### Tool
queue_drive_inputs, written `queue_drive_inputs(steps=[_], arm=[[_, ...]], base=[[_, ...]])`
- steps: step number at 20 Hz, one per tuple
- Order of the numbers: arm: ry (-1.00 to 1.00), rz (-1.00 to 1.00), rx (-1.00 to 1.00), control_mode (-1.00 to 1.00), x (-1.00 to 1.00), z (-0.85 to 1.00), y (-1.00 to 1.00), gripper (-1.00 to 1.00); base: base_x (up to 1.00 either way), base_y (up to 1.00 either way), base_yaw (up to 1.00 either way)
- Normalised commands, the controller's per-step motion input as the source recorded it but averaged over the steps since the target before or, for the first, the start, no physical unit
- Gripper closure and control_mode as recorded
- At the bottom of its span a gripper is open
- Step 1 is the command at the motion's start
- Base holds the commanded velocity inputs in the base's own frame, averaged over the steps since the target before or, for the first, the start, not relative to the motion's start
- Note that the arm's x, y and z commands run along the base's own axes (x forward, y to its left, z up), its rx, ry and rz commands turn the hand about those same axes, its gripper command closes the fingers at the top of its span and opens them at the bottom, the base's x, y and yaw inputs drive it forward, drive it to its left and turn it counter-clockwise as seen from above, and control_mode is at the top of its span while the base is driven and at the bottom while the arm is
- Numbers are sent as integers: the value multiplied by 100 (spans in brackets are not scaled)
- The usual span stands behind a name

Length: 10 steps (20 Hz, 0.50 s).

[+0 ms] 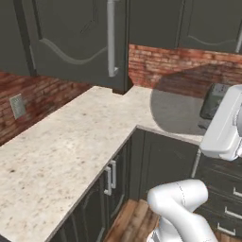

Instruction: Pick the jar and jar from the dining table and place them in the open cabinet. Close the cabinet after placing the objects.

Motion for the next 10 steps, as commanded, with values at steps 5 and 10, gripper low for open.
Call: queue_drive_inputs(steps=[5,10], arm=[[0,0,0,100,0,0,0,100],[0,0,0,100,0,0,0,100]], base=[[23,-47,35],[13,-35,32]])
